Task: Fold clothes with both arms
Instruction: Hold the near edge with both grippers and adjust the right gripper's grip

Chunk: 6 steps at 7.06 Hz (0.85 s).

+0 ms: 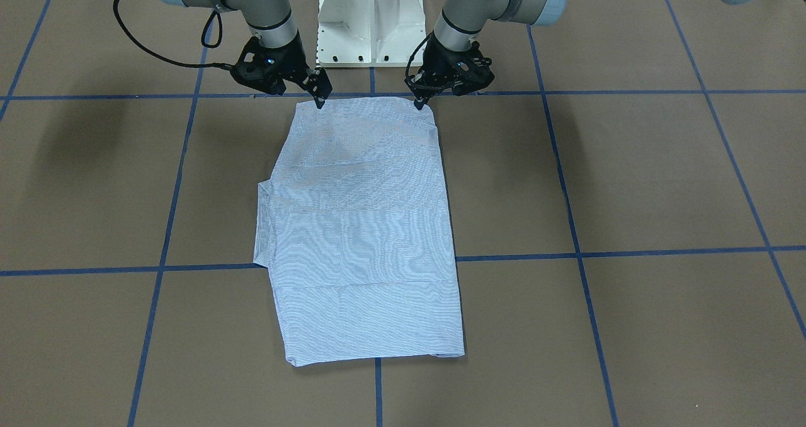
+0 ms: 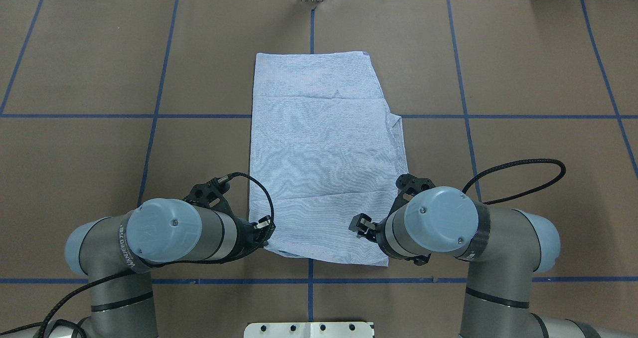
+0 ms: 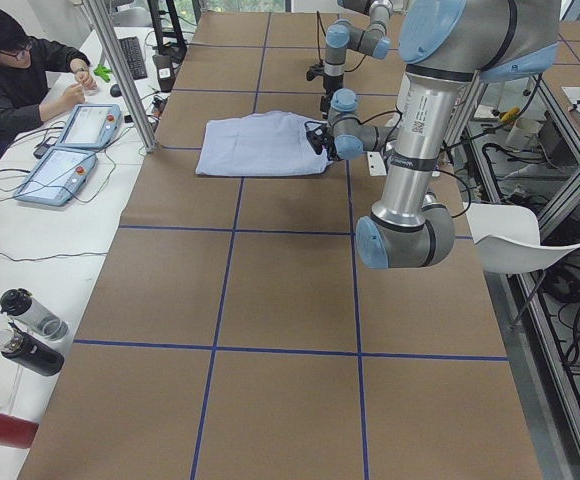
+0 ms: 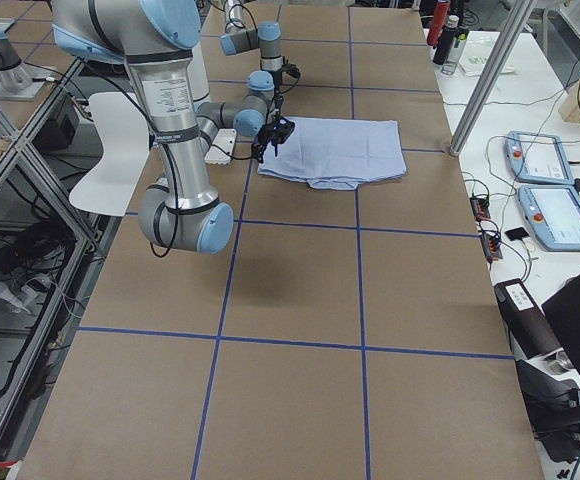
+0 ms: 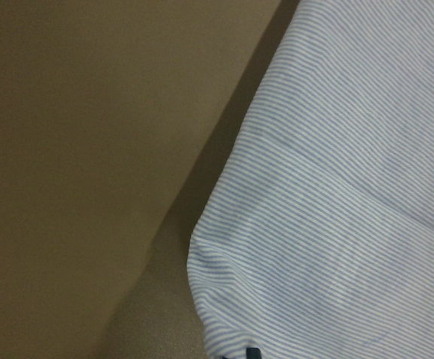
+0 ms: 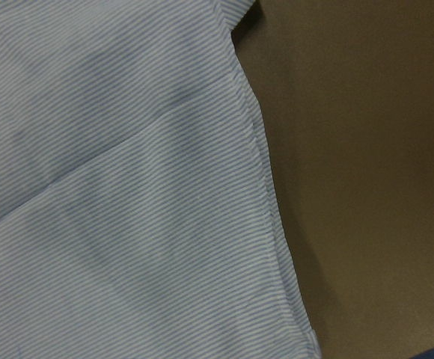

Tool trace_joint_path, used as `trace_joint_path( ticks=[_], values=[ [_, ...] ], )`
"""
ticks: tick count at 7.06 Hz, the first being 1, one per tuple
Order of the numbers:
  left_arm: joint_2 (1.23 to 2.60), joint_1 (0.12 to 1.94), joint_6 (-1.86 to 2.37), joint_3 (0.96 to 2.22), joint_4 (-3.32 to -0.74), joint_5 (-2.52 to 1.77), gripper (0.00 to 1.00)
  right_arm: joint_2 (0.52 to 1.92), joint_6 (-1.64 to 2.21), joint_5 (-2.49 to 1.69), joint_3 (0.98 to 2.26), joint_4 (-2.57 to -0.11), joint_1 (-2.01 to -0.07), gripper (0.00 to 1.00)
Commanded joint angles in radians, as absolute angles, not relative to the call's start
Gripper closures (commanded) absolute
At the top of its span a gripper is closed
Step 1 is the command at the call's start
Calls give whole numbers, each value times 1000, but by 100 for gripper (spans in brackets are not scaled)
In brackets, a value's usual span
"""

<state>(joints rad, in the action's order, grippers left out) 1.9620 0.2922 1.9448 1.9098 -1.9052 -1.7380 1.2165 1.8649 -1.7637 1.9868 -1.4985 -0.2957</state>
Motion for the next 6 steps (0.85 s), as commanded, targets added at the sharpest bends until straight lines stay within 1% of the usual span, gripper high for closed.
trace_joint_path(
  ticks=[1,6],
  values=[
    [1962,296,1944,1910,-1905,-1736,100,1216,1930,-1714,1916,-1421,-252,0],
    [1962,298,1944,1910,-1905,-1736,100,1224,1931,-1715,1911,-1443,-232,0]
  ],
)
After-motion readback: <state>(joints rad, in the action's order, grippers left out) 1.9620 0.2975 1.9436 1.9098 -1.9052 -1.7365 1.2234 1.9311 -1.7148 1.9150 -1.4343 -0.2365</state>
